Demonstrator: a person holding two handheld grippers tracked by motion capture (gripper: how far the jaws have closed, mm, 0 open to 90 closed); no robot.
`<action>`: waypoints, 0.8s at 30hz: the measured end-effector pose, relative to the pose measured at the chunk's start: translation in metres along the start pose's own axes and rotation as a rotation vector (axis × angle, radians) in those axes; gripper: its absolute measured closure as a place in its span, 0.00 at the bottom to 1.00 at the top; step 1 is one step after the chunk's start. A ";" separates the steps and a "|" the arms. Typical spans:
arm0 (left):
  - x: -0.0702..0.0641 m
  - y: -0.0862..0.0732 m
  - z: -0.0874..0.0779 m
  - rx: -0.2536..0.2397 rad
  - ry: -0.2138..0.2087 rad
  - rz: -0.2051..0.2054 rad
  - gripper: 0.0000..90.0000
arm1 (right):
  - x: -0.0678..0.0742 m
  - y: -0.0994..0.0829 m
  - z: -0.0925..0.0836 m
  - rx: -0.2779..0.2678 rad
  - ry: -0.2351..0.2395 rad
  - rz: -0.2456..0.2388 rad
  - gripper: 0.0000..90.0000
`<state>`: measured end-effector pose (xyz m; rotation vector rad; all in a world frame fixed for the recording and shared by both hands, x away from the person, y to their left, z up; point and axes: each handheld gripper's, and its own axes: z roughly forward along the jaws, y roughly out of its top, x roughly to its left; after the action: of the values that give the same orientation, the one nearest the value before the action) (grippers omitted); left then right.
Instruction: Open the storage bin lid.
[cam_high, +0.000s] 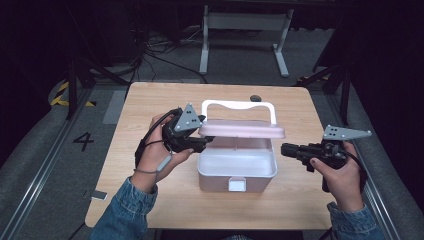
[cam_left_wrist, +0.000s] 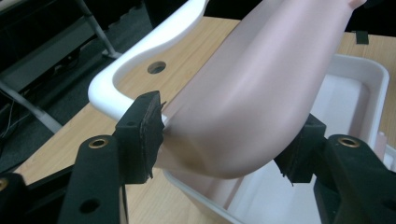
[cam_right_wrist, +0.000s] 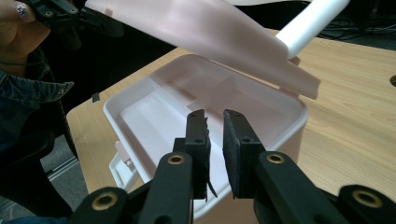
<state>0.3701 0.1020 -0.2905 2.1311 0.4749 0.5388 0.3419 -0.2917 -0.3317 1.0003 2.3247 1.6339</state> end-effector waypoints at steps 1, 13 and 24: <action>0.002 0.002 0.000 -0.004 -0.002 0.009 0.48 | -0.001 -0.001 -0.004 -0.005 -0.012 0.001 0.91; 0.019 0.015 0.004 -0.017 -0.001 -0.013 0.59 | -0.009 -0.005 -0.017 -0.014 -0.068 0.017 0.89; 0.035 0.023 0.007 -0.013 -0.017 -0.060 0.69 | -0.025 -0.011 -0.023 0.037 -0.193 -0.021 0.78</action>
<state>0.4064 0.1022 -0.2680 2.1003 0.5222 0.4886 0.3461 -0.3270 -0.3380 1.0855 2.2378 1.4219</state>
